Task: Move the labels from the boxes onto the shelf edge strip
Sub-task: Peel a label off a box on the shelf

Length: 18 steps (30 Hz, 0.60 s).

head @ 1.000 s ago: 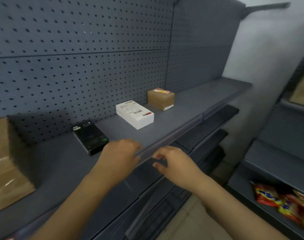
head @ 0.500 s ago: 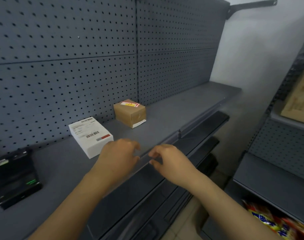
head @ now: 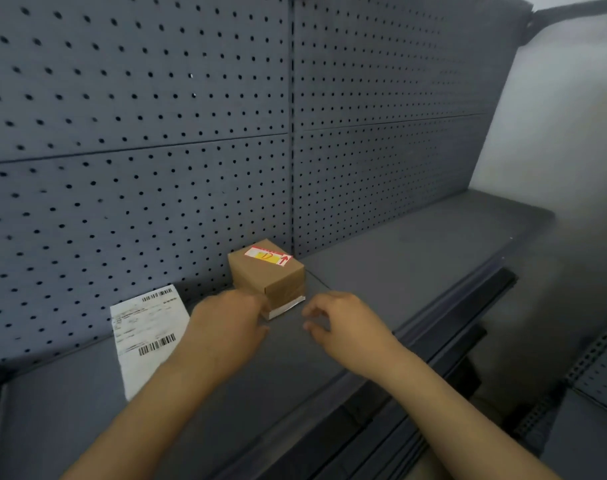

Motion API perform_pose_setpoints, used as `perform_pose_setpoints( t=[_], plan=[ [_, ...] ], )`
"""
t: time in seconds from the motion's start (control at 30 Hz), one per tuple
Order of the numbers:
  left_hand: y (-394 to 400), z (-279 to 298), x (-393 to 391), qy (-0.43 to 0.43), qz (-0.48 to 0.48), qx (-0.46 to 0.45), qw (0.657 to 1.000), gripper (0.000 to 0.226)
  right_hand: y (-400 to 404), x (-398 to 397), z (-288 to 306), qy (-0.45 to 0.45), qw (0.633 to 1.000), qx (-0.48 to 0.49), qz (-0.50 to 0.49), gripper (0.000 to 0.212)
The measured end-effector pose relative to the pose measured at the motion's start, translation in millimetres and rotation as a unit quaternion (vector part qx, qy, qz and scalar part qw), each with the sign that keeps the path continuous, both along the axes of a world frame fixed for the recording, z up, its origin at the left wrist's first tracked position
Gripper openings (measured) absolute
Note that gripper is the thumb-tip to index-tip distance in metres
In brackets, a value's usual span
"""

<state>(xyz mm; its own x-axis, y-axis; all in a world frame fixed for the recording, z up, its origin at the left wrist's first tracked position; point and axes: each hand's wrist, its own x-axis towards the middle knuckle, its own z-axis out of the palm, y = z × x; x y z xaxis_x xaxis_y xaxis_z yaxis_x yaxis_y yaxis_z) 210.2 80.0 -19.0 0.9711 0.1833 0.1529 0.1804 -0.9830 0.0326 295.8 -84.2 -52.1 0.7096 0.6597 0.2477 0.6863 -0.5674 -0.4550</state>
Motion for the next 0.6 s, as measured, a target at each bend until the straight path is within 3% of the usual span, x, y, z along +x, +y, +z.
perform_pose_setpoints(
  t=[0.43, 0.6],
  plan=[
    [19.0, 2.9, 61.5, -0.03, 0.196, -0.008, 0.98, 0.027, 94.2, 126.0, 18.4, 0.022, 0.993, 0.043, 0.111, 0.018],
    [30.3, -4.1, 60.3, -0.027, 0.235, -0.021, 0.971, 0.029, 125.1, 146.9, 16.2, -0.019, 0.994, -0.092, 0.049, 0.038]
  ],
)
